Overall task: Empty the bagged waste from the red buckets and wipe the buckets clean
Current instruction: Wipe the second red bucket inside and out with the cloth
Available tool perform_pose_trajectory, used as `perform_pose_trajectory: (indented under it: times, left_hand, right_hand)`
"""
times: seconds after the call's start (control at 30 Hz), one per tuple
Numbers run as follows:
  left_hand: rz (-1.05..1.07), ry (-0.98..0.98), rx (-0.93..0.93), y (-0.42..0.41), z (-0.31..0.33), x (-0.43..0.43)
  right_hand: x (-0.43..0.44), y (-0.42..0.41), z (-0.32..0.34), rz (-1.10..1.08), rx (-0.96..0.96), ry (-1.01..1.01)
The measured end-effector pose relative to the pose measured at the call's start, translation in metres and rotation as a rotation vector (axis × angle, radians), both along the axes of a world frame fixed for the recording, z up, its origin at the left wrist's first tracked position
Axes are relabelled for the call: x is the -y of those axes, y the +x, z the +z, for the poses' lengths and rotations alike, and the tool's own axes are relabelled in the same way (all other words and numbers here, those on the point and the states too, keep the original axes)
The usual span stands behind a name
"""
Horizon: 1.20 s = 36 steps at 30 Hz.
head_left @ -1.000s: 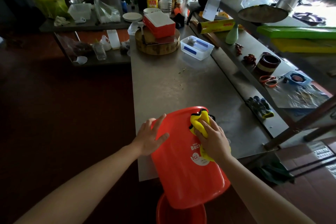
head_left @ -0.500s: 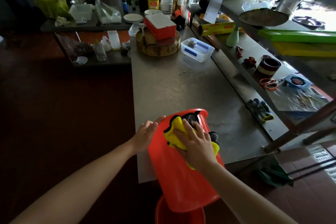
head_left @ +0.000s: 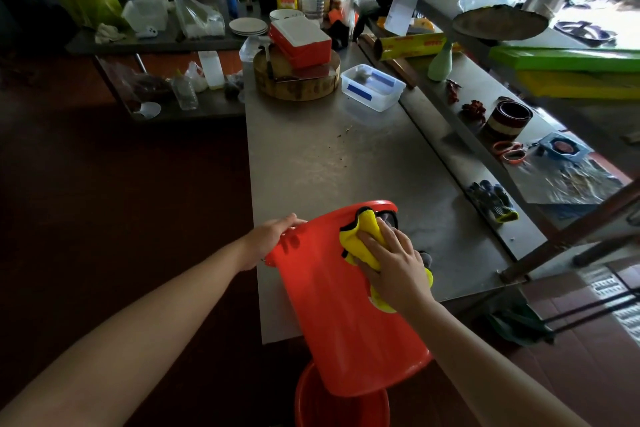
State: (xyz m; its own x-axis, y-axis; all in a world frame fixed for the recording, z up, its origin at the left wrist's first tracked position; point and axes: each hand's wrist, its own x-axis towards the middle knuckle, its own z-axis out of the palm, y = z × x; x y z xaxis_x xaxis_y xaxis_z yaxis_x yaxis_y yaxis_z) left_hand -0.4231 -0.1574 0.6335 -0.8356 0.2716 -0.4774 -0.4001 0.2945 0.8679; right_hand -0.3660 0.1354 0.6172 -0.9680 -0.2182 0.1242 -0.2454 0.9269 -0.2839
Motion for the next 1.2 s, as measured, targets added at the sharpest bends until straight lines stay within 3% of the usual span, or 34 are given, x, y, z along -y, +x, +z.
perform_pose_trajectory:
  times: [0.13,0.37,0.57,0.73,0.87,1.07,1.2]
  left_hand:
    - [-0.168,-0.126,0.011,-0.012,0.010,0.007]
    - [-0.258,-0.170,0.076,-0.030,0.016,0.007]
    - [-0.384,-0.209,0.160,-0.043,0.019,0.015]
    - [-0.391,-0.201,0.176,-0.046,0.014,0.018]
    - [-0.388,-0.155,0.198,-0.048,0.007,0.023]
    - [-0.371,-0.188,0.189,-0.043,0.005,0.026]
    - [-0.355,-0.204,0.175,-0.039,0.010,0.022]
  right_hand:
    - [-0.001,0.000,-0.001,-0.008,0.014,0.023]
    - [-0.001,0.000,0.003,-0.012,0.029,0.004]
    - [0.029,0.014,0.007,0.160,-0.135,0.206]
    - [0.056,0.014,0.008,0.240,-0.137,0.267]
    - [0.034,-0.002,0.010,0.154,-0.087,0.129]
    - [-0.011,-0.033,0.011,-0.357,0.287,-0.476]
    - [-0.009,-0.028,0.019,-0.393,0.311,-0.514]
